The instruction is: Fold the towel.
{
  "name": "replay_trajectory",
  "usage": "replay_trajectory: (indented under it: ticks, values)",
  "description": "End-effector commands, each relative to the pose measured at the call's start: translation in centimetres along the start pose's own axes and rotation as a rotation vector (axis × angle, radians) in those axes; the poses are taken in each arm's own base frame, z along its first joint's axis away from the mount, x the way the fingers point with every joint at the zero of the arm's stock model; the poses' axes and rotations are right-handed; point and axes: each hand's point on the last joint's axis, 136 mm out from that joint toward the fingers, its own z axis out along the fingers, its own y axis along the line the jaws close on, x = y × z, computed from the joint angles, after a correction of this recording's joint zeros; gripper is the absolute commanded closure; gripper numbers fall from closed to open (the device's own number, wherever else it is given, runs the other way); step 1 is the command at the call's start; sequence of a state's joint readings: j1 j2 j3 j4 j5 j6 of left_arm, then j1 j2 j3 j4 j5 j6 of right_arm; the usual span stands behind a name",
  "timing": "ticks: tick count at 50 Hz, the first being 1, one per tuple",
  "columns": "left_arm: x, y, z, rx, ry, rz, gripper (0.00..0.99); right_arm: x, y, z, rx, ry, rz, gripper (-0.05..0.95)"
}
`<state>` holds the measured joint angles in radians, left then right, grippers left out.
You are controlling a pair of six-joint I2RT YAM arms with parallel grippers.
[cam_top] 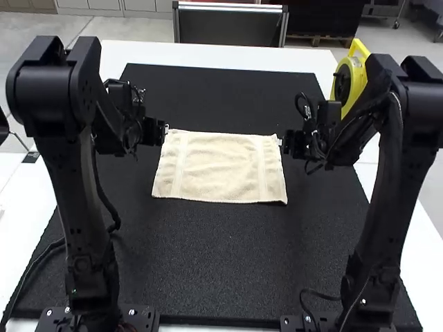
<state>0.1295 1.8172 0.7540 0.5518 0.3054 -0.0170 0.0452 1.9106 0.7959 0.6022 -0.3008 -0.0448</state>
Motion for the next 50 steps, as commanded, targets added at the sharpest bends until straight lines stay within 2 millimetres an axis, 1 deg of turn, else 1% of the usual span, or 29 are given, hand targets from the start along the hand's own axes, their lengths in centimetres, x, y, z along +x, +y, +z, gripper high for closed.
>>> replay_trajectory:
  ticks: [1, 9, 19, 27, 37, 42, 50]
  values:
    - [-0.3, 0.1, 1.0, -0.004, -0.004, -0.011, 0.093, -1.1, 1.0, 1.0, -0.017, -0.023, -0.013, 0.0]
    - [-0.2, 0.4, 2.1, 0.0, 0.004, -0.026, 0.093, -1.4, 1.1, 1.9, -0.022, -0.029, -0.013, 0.0]
    - [0.1, 1.0, 4.0, -0.001, 0.024, -0.031, 0.093, -1.7, 0.8, 3.1, -0.023, -0.035, -0.015, 0.0]
    - [-0.2, 1.4, 5.3, 0.0, 0.029, -0.024, 0.095, -2.3, 0.6, 4.0, -0.023, -0.045, -0.018, 0.0]
    - [-0.3, 1.8, 6.5, -0.002, 0.032, -0.019, 0.09, -2.7, 0.3, 5.0, -0.025, -0.051, -0.02, 0.0]
    - [0.2, 1.9, 7.0, -0.001, 0.048, -0.021, 0.089, -2.5, 0.2, 5.5, -0.025, -0.045, -0.018, 0.0]
    - [0.5, 2.2, 7.9, 0.001, 0.061, -0.005, 0.092, -2.4, -0.1, 6.3, -0.025, -0.042, -0.016, 0.0]
